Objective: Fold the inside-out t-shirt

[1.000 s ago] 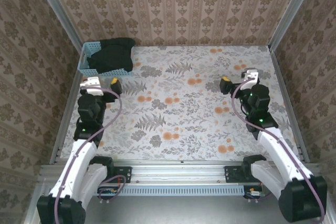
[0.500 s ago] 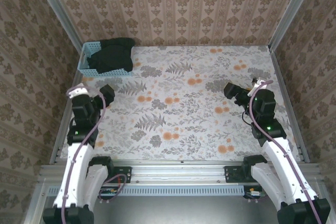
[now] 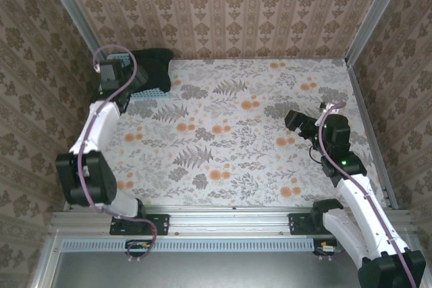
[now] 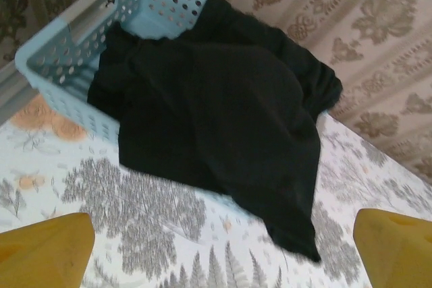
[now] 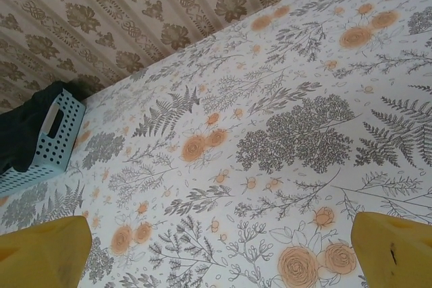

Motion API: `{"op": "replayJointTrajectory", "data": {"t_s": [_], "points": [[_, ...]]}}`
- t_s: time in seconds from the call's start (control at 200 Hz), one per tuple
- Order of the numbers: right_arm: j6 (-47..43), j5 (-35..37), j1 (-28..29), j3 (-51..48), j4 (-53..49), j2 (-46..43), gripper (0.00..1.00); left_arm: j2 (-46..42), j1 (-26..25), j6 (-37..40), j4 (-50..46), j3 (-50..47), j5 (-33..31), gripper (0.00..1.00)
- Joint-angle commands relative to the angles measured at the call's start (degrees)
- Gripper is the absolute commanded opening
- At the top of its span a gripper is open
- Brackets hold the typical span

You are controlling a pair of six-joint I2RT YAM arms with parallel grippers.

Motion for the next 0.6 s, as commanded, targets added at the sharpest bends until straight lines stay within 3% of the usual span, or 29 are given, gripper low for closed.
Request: {"op": "replayJointTrajectory", "data": {"t_s": [0.0,0.27,0.45,0.595], "points": [[0.0,0.8,0.4,1.1,-2.3,-0.1,1.0,7.5,0.5,0.3,-5.6,8.9,-1.6,1.0],[-0.3,4.4,0.9,0.5,-2.4,0.5,1.0,26.9,1.0,-2.9,-17.2,29.0,-5.2,1.0],[-0.5,4.4,1.0,0.6,-1.4,2.3,1.0,37.6,1.5,-2.9,-18.3,38.5,-1.6,1.0],[-0.1,4.4,1.1,0.7,-1.1,4.2,1.0,44.0,1.7,-3.2,-17.8,43.2,0.8,0.9]]}}
